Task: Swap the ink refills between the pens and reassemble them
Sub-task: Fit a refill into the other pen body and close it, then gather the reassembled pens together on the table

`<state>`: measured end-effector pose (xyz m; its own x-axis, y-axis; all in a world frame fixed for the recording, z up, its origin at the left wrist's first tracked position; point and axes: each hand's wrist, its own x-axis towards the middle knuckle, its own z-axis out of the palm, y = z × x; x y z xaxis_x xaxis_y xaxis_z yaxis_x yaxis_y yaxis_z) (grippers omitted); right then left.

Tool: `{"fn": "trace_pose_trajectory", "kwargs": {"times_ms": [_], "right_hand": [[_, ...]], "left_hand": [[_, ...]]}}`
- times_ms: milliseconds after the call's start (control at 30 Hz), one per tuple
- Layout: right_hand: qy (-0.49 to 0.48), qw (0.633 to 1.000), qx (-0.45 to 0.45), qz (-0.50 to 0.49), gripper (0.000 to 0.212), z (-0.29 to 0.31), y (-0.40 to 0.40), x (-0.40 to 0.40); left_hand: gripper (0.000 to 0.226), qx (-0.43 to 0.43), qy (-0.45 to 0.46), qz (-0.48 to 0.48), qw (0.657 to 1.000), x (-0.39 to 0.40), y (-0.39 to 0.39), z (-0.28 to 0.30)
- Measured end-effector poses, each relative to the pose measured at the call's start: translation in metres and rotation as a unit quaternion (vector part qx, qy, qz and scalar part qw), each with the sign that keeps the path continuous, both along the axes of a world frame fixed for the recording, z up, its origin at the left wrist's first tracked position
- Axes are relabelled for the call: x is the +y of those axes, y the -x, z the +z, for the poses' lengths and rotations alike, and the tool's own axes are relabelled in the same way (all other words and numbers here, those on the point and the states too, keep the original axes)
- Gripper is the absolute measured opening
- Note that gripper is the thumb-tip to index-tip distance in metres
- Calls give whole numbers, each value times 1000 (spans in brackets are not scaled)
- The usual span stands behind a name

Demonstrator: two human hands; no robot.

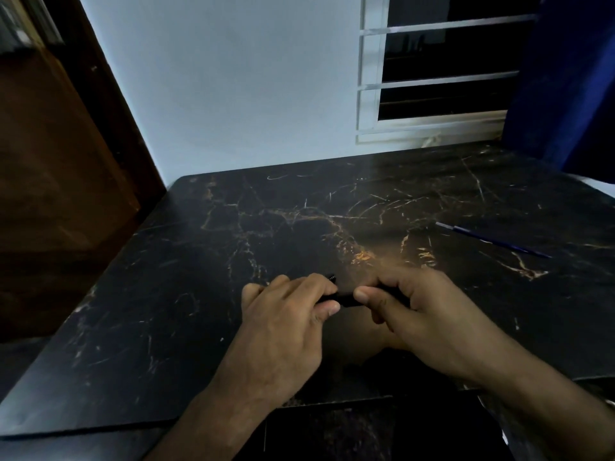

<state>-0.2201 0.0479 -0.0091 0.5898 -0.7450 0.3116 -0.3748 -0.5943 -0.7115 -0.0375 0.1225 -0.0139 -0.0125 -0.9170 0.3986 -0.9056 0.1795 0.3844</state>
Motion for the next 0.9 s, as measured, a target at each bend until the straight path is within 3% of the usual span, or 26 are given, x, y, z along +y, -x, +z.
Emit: {"fn": "trace_pose_trajectory", "kwargs": {"times_ms": [133, 333, 667, 767, 900], "right_hand": [[-23, 1000, 2, 5, 16, 0, 4, -5], [30, 998, 49, -23, 13, -6, 16, -16], [1, 991, 92, -101, 28, -3, 48, -38], [-4, 987, 104, -122, 33, -6, 51, -38], [-4, 987, 97, -131, 35, -11, 51, -37]], "left_hand": [[16, 0, -13, -4, 1000, -4, -3, 1], [19, 11, -16, -4, 1000, -5, -20, -1], [9, 47, -4, 79, 996, -6, -48, -8], [9, 50, -28, 100, 993, -6, -53, -15], [27, 48, -100, 99, 989, -6, -55, -23]]}}
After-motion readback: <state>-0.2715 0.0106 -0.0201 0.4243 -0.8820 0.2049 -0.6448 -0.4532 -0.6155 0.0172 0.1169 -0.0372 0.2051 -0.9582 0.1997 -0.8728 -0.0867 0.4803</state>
